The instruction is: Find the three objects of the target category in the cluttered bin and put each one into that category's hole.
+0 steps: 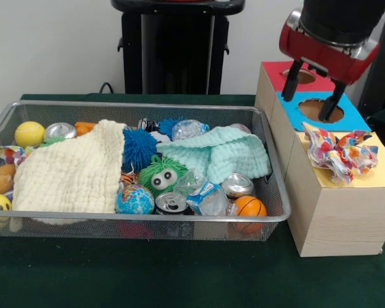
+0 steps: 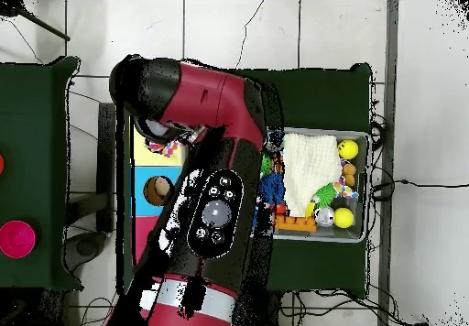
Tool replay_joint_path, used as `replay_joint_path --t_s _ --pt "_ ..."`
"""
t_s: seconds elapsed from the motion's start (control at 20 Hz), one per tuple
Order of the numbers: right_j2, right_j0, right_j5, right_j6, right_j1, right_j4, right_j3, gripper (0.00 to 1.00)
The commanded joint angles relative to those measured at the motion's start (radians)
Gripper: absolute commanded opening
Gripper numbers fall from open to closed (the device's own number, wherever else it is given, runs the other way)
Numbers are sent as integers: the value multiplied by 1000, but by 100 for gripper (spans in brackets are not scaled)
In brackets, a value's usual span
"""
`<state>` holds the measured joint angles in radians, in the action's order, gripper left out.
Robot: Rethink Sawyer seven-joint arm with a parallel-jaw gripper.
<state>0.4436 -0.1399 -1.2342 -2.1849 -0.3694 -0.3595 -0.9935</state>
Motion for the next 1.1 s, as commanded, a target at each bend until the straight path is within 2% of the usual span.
replay_joint_path --t_s 0.05,0.15,0.35,0.55,1.1 --pt "-135 17 -102 87 -31 62 19 100" --pt "-138 14 -98 66 -19 65 26 100" --pt "-136 -25 -55 -3 -20 70 -16 100" --pt "-139 -39 -34 -33 -20 66 -27 100" --pt "-141 -40 -10 -36 -27 69 -53 100"
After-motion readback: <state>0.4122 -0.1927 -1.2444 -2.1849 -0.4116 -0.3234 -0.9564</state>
